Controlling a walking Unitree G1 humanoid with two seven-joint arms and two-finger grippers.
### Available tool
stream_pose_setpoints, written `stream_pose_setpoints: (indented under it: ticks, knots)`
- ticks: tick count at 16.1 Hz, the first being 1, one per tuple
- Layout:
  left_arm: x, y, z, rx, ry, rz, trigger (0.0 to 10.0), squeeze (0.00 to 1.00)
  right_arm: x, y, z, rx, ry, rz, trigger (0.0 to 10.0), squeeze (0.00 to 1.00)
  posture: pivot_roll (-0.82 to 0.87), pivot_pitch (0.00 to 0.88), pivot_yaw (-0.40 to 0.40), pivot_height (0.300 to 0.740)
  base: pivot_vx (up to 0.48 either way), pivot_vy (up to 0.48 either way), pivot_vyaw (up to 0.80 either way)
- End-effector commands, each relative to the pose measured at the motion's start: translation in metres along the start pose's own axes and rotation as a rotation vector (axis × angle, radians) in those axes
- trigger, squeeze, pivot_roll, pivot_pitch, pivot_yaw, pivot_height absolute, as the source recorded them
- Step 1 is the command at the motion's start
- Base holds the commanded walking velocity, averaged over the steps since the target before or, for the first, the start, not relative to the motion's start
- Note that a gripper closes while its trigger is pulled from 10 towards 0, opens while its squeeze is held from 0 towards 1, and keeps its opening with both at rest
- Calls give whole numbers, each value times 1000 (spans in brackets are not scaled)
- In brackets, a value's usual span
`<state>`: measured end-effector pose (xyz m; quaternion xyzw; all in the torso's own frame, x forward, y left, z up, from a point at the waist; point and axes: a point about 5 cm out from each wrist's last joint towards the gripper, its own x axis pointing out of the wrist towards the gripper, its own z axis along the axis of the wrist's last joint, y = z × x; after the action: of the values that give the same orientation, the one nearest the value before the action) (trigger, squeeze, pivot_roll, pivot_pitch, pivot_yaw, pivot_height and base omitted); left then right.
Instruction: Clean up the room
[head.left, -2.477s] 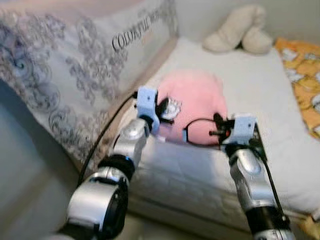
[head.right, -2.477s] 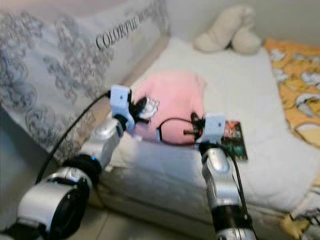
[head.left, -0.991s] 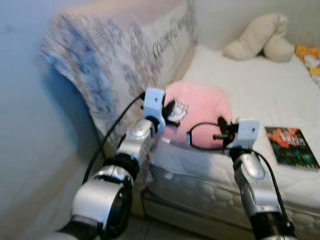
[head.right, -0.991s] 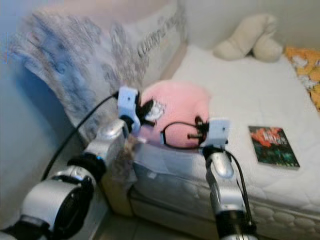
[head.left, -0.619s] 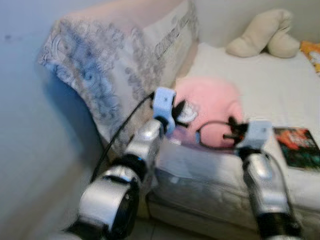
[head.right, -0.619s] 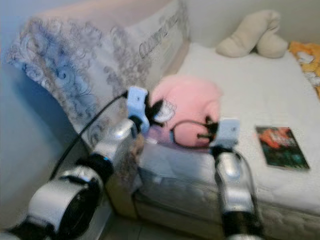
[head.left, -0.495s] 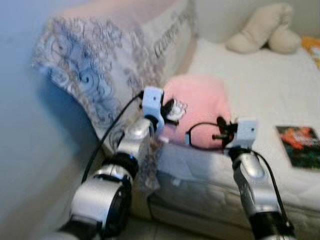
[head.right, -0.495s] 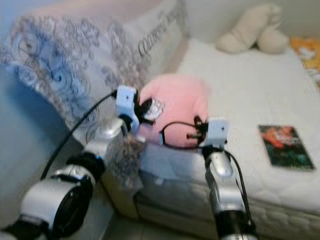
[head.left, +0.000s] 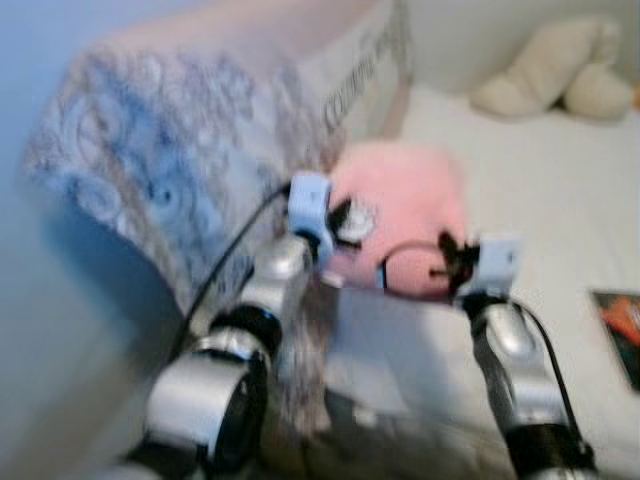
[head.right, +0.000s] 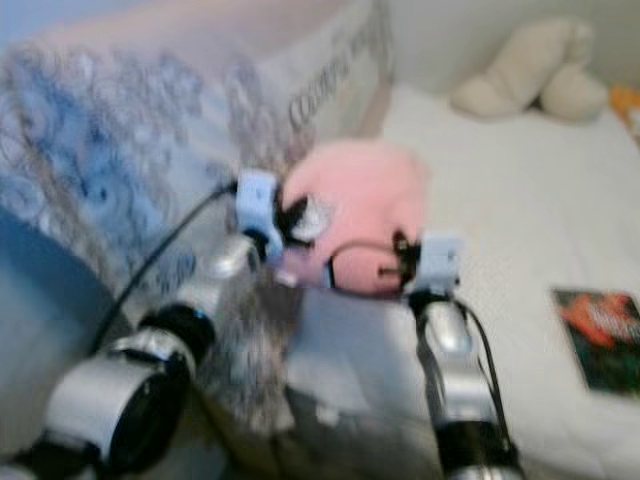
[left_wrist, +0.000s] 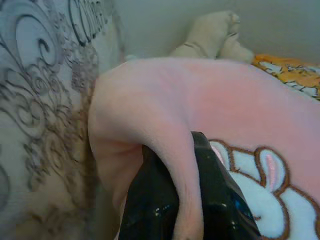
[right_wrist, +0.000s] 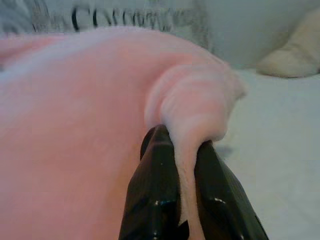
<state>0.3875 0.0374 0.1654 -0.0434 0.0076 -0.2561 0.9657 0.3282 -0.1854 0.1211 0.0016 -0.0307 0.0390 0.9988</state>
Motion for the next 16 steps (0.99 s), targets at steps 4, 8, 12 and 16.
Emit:
stream_pose_setpoints:
  ticks: [4, 8, 12, 16]
  knots:
    - [15, -36, 10, -21, 9, -44, 10000, 0, 15, -33, 0, -121, 73, -13, 10000, 0, -67, 107, 37, 732, 113, 0, 0]
    - [11, -21, 6, 54, 40, 43, 10000, 0, 31, -13, -12, -128, 159, 37, 10000, 0, -77, 236, 25, 732, 0, 0, 0]
    - [-6, 12, -19, 96, 111, 152, 10000, 0, 28, 20, -48, 21, 340, 30, 10000, 0, -61, 280, -5, 732, 0, 0, 0]
    - [-6, 10, -21, 70, 118, 158, 10000, 0, 29, 27, -50, -70, 354, 70, 10000, 0, -57, 285, -25, 732, 0, 0, 0]
